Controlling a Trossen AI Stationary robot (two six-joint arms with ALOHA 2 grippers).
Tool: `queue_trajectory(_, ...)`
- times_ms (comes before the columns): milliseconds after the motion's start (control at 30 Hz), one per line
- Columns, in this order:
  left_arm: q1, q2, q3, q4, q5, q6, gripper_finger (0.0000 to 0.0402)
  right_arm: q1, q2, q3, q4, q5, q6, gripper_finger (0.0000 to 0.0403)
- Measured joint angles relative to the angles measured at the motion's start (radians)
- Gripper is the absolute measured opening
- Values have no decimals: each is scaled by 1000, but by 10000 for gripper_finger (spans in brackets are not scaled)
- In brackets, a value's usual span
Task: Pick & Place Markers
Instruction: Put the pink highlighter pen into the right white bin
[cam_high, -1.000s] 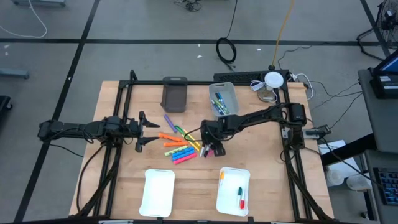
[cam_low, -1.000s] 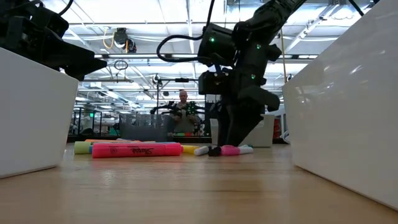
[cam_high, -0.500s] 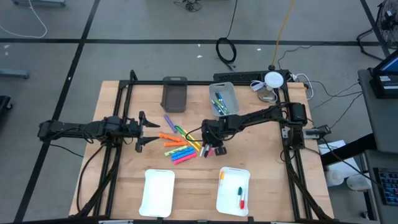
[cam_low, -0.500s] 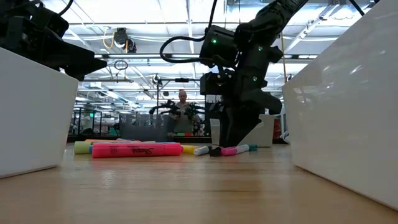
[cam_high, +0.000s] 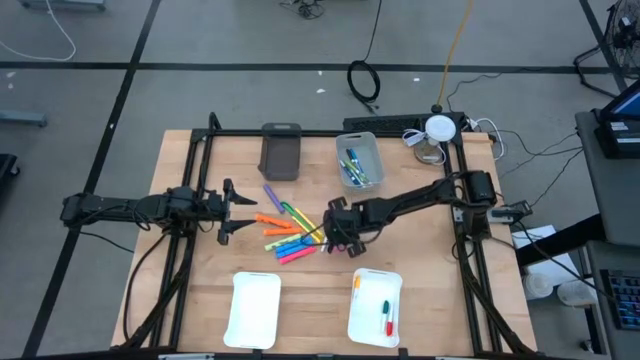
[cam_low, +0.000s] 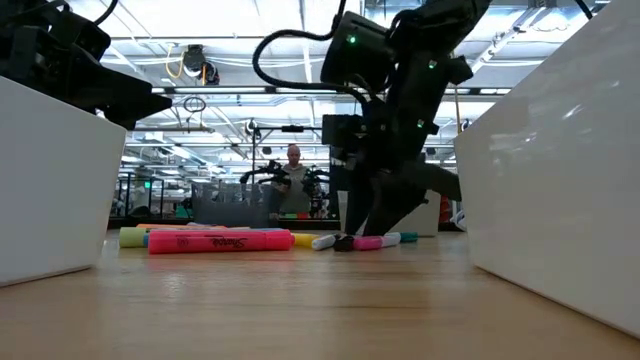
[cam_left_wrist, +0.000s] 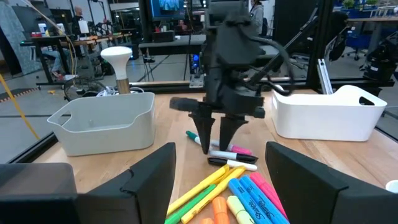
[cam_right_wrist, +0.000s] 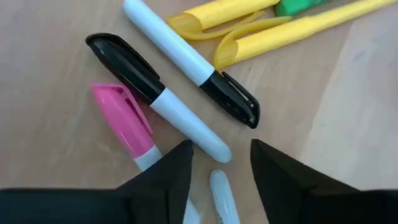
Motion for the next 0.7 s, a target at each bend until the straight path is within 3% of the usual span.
queue_trajectory(100,0,0,0,0,0,0,251,26,-7,7,-14,40,2,172)
queue_trajectory(500,0,0,0,0,0,0,251,63,-90,7,-54,9,111,171)
queue_trajectory(700,0,0,0,0,0,0,251,89,-112,7,-68,-99,202,169)
